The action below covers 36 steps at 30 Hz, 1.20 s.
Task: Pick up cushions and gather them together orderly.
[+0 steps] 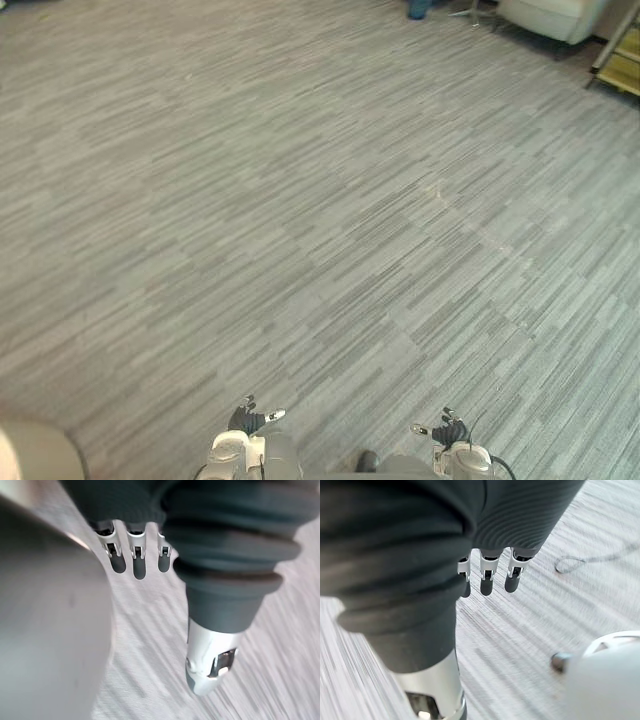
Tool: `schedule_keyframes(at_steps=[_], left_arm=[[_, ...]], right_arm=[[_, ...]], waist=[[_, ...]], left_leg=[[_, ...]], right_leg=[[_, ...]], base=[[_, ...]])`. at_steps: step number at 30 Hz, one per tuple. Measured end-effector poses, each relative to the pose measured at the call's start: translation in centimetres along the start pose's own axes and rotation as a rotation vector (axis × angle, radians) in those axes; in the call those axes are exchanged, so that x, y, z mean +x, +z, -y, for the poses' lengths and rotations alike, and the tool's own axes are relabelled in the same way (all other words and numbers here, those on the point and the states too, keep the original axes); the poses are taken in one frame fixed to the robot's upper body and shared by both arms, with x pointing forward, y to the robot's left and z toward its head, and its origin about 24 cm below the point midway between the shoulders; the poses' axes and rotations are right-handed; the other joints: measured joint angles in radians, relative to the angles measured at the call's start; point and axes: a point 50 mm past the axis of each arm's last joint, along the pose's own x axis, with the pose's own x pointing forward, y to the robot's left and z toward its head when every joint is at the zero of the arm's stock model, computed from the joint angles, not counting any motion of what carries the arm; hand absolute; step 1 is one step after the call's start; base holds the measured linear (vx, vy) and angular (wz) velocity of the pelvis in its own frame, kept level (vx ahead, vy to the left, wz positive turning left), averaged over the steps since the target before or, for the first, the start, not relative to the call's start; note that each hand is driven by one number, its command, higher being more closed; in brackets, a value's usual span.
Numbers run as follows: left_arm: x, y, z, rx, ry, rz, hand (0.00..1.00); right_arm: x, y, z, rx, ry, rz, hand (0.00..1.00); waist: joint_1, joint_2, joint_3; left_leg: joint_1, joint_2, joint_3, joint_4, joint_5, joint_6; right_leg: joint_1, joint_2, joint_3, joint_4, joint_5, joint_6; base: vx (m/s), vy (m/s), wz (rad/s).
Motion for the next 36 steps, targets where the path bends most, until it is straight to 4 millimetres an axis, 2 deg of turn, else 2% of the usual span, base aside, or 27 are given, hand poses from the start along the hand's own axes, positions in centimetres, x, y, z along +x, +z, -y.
schedule_keyframes(at_steps=[1, 2, 3, 4, 6, 8, 9, 10, 12, 14, 16, 18, 19, 20, 21, 22, 23, 24, 25, 26, 28, 29, 30, 32, 33, 35, 36], left_arm=[[0.0, 0.1, 0.1, 0.0, -0.002, 0.006, 0.0], [-0.1, -0.2, 0.4, 0.004, -0.01, -0.001, 0.0], [-0.1, -0.2, 0.5, -0.005, -0.011, -0.002, 0.0], [0.0, 0.1, 0.2, 0.026, -0.011, 0.007, 0.0], [0.2, 0.6, 0.0, 0.033, -0.012, 0.019, 0.0], [0.2, 0.5, -0.4, 0.021, 0.006, 0.011, 0.0], [0.0, 0.0, -0.5, 0.016, 0.011, -0.004, 0.0], [-0.1, -0.5, -0.6, 0.018, 0.011, -0.02, 0.0], [-0.2, -0.9, -0.4, 0.039, 0.001, -0.043, 0.0], [-0.2, -1.2, -0.3, 0.053, -0.007, -0.061, 0.0], [-0.1, -1.1, -0.4, 0.056, -0.005, -0.061, 0.0], [-0.2, -1.2, -0.2, 0.074, -0.015, -0.067, 0.0], [-0.2, -1.4, -0.5, 0.092, -0.015, -0.071, 0.0], [-0.3, -1.6, 0.3, 0.094, -0.031, -0.081, 0.0], [-0.3, -1.7, 0.6, 0.093, -0.04, -0.08, 0.0], [-0.2, -1.4, 1.1, 0.106, -0.054, -0.076, 0.0], [-0.1, -1.0, 1.6, 0.107, -0.065, -0.063, 0.0], [0.0, -0.8, 1.7, 0.102, -0.066, -0.058, 0.0], [0.0, -0.8, 1.8, 0.081, -0.062, -0.059, 0.0], [-0.1, -0.9, 1.9, 0.067, -0.058, -0.06, 0.0], [-0.1, -0.3, 1.7, 0.064, -0.054, -0.026, 0.0], [0.0, 0.1, 1.6, 0.065, -0.051, -0.003, 0.0], [0.1, 1.0, 1.8, 0.064, -0.054, 0.031, 0.0], [0.2, 1.3, 1.9, 0.063, -0.054, 0.043, 0.0], [0.3, 1.6, 1.9, 0.063, -0.052, 0.05, 0.0], [0.2, 1.5, 1.9, 0.063, -0.052, 0.05, 0.0], [0.2, 1.4, 1.9, 0.064, -0.054, 0.048, 0.0]], right_arm=[[0.0, -0.1, 0.0, 0.015, -0.006, -0.003, 0.0], [-0.1, -0.3, 0.3, 0.013, -0.013, -0.006, 0.0], [-0.2, -0.6, -0.1, 0.014, -0.004, -0.019, 0.0], [-0.3, -0.8, -0.8, 0.022, 0.012, -0.023, 0.0], [-0.3, -1.0, -0.7, 0.047, 0.001, -0.032, 0.0], [-0.4, -0.9, -1.0, 0.074, -0.003, -0.027, 0.0], [-0.4, -0.8, -1.3, 0.074, 0.007, -0.021, 0.0], [-0.4, -0.9, -1.5, 0.076, 0.017, -0.028, 0.0], [-0.3, -0.6, -1.3, 0.07, 0.019, -0.024, 0.0], [0.0, 0.1, -1.1, 0.062, 0.018, -0.004, 0.0], [0.1, 0.5, -0.9, 0.059, 0.017, 0.008, 0.0], [0.2, 1.0, -0.7, 0.051, 0.012, 0.02, 0.0], [0.0, 0.1, -0.4, 0.048, 0.004, -0.004, 0.0], [0.0, 0.0, 0.6, 0.056, -0.02, -0.003, 0.0], [0.2, 0.5, 0.8, 0.05, -0.024, 0.007, 0.0], [0.3, 0.8, 0.9, 0.051, -0.026, 0.016, 0.0], [0.3, 0.9, 1.5, 0.044, -0.039, 0.02, 0.0], [0.3, 0.7, 1.4, 0.048, -0.038, 0.011, 0.0], [0.2, 0.3, 1.3, 0.064, -0.039, 0.0, 0.0], [0.1, 0.0, 1.0, 0.072, -0.037, -0.009, 0.0], [-0.1, -0.4, 0.8, 0.084, -0.035, -0.022, 0.0], [-0.1, -0.5, 0.3, 0.106, -0.026, -0.026, 0.0], [0.0, -0.2, -0.1, 0.129, -0.027, -0.02, 0.0], [0.1, 0.4, -0.3, 0.146, -0.028, -0.007, 0.0], [0.2, 0.6, -0.4, 0.16, -0.03, -0.005, 0.0], [0.3, 0.9, -0.3, 0.179, -0.037, 0.003, 0.0], [0.3, 0.8, 0.1, 0.18, -0.047, -0.001, 0.0]], waist=[[0.0, -0.001, 0.001], [0.003, 0.012, -0.007], [0.011, 0.013, -0.011], [-0.004, -0.027, -0.028], [-0.001, -0.053, -0.027], [0.018, -0.065, -0.024], [0.018, -0.064, -0.024], [0.02, -0.063, -0.024], [0.005, -0.048, -0.033], [-0.004, -0.008, -0.044], [-0.008, -0.004, -0.043], [-0.021, -0.004, -0.042], [-0.025, -0.027, -0.046], [-0.035, -0.018, -0.048], [-0.035, 0.001, -0.05], [-0.045, 0.013, -0.047], [-0.051, 0.028, -0.048], [-0.053, 0.036, -0.047], [-0.054, 0.047, -0.039], [-0.052, 0.054, -0.032], [-0.044, 0.037, -0.016], [-0.038, 0.016, -0.012], [-0.02, 0.014, -0.01], [-0.006, 0.013, -0.01], [0.002, 0.01, -0.007], [0.001, 0.008, -0.008], [0.006, 0.01, -0.012]], left_leg=[[-0.016, -0.05, -0.054, -0.139, 0.015, -0.012], [-0.007, -0.085, -0.141, -0.331, 0.065, -0.051], [0.008, -0.108, -0.153, -0.335, 0.135, -0.034], [0.009, -0.15, -0.145, -0.345, 0.104, -0.029], [0.005, -0.168, -0.117, -0.311, 0.058, -0.004], [0.064, -0.156, -0.051, -0.306, 0.03, 0.031], [0.136, -0.148, -0.004, -0.321, 0.005, 0.056], [0.215, -0.144, 0.035, -0.351, -0.009, 0.066], [0.301, -0.126, 0.065, -0.417, -0.009, 0.066], [0.385, -0.072, 0.122, -0.506, -0.008, 0.064], [0.436, -0.043, 0.158, -0.559, -0.007, 0.064], [0.485, -0.019, 0.175, -0.596, -0.005, 0.018], [0.512, -0.031, 0.171, -0.605, -0.005, 0.0], [0.549, -0.018, 0.14, -0.605, -0.018, -0.031], [0.548, 0.004, 0.124, -0.598, -0.007, -0.051], [0.537, 0.01, 0.087, -0.565, 0.02, -0.093], [0.502, 0.029, 0.054, -0.467, 0.045, -0.109], [0.464, 0.042, 0.032, -0.363, 0.073, -0.1], [0.393, 0.062, -0.001, -0.168, 0.164, -0.068], [0.339, 0.079, -0.026, -0.01, 0.214, -0.055], [0.189, 0.103, -0.028, 0.277, 0.152, -0.044], [0.136, 0.1, -0.011, 0.295, 0.134, -0.038], [0.033, 0.097, 0.023, 0.224, 0.092, -0.03], [-0.008, 0.085, 0.045, 0.105, 0.074, -0.025], [-0.025, 0.05, 0.044, -0.053, 0.076, -0.023], [-0.024, -0.035, -0.006, -0.408, 0.138, -0.027], [-0.012, -0.063, -0.044, -0.553, 0.227, -0.033]], right_leg=[[0.006, -0.018, 0.031, 0.008, -0.022, 0.03], [0.001, -0.018, 0.071, 0.029, -0.059, 0.051], [0.008, -0.026, 0.127, 0.046, -0.081, 0.071], [-0.001, -0.062, 0.16, 0.042, -0.081, 0.072], [-0.012, -0.083, 0.209, 0.069, -0.079, 0.085], [-0.051, -0.101, 0.247, 0.202, -0.077, 0.1], [-0.108, -0.122, 0.239, 0.381, -0.05, 0.16], [-0.161, -0.149, 0.207, 0.526, -0.053, 0.176], [-0.217, -0.174, 0.075, 0.578, -0.088, 0.126], [-0.31, -0.138, -0.079, 0.505, -0.104, 0.087], [-0.386, -0.097, -0.127, 0.384, -0.063, 0.054], [-0.45, -0.047, -0.146, 0.222, 0.056, 0.038], [-0.449, -0.028, -0.132, 0.083, 0.189, 0.017], [-0.448, -0.002, -0.109, 0.093, 0.291, -0.038], [-0.453, 0.011, -0.108, 0.109, 0.276, -0.048], [-0.453, 0.017, -0.111, 0.132, 0.225, -0.045], [-0.441, 0.034, -0.111, 0.144, 0.186, -0.053], [-0.419, 0.045, -0.111, 0.143, 0.165, -0.054], [-0.362, 0.063, -0.108, 0.123, 0.141, -0.058], [-0.303, 0.074, -0.105, 0.095, 0.127, -0.062], [-0.156, 0.087, -0.087, 0.03, 0.101, -0.07], [-0.114, 0.086, -0.076, -0.005, 0.095, -0.064], [-0.039, 0.086, -0.051, -0.066, 0.091, -0.057], [-0.004, 0.083, -0.03, -0.094, 0.091, -0.048], [0.025, 0.07, -0.014, -0.114, 0.084, -0.035], [0.068, 0.039, 0.01, -0.14, 0.056, 0.003], [0.082, 0.031, 0.031, -0.148, 0.037, 0.024]], base=[[0.26, 0.207, -0.87], [0.32, 0.285, -1.12], [0.37, 0.276, -0.84], [0.49, 0.294, -0.5], [0.48, 0.203, -0.38], [0.46, 0.152, -0.83], [0.42, 0.109, -1.13], [0.42, 0.097, -1.11], [0.4, 0.044, -0.78], [0.43, 0.005, -0.87], [0.41, -0.064, -0.72], [0.45, -0.128, -0.41], [0.52, -0.181, -0.22], [0.54, -0.175, -0.29], [0.53, -0.205, -0.19], [0.51, -0.21, -0.13], [0.49, -0.232, -0.03], [0.48, -0.227, -0.09], [0.4, -0.173, -0.1], [0.51, -0.161, -0.13], [0.51, -0.128, -0.18], [0.5, -0.144, -0.32], [0.41, -0.102, -0.32], [0.37, -0.011, -0.38], [0.41, 0.066, -0.4], [0.47, 0.161, -0.36], [0.55, 0.234, -0.53]])
